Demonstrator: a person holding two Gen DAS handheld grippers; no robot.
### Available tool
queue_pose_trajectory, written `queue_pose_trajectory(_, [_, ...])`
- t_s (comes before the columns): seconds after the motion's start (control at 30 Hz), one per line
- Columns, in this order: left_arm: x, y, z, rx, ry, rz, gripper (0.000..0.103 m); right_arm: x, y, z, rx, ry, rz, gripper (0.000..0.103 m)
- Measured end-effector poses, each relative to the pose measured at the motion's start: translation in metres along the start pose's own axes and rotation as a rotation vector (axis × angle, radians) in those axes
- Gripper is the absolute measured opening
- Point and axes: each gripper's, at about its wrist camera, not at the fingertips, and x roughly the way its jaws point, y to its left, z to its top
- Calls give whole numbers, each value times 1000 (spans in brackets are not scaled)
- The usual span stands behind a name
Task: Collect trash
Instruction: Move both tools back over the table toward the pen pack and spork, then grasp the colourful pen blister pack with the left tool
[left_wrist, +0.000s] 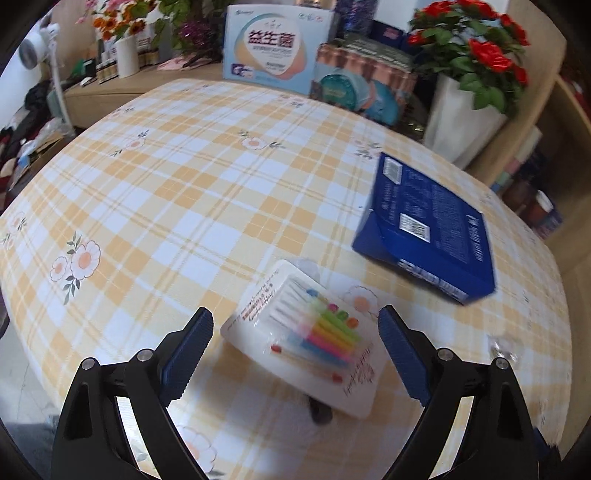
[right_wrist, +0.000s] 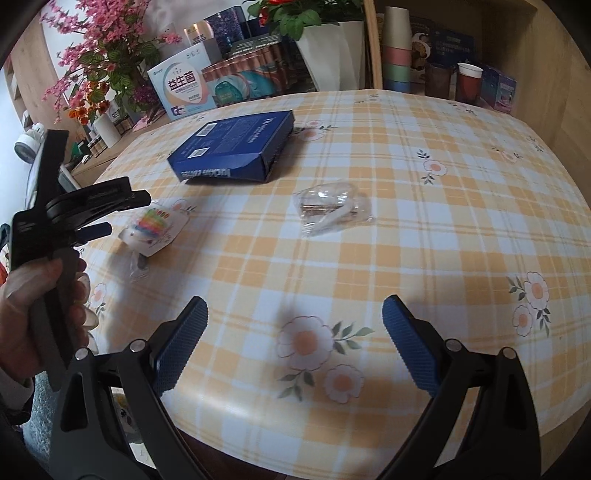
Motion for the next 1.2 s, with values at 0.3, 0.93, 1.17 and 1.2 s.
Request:
queue_pose_trajectory(0.3, [23,-3,-2,19,48,137,90,2,-22,1,30,-4,-13,94])
queue_pose_trajectory(0.93, [9,27,-4,439,111,-210,69,-4,-2,4,2,-14,9,94])
queue_pose_trajectory(1.17, [-14,40,0,298,39,-67,96,-6,0,4,8,-21,12,94])
queue_pose_trajectory(1.2, [-14,40,-2,278,46,-50,96,-6,1,3,7,-20,12,94])
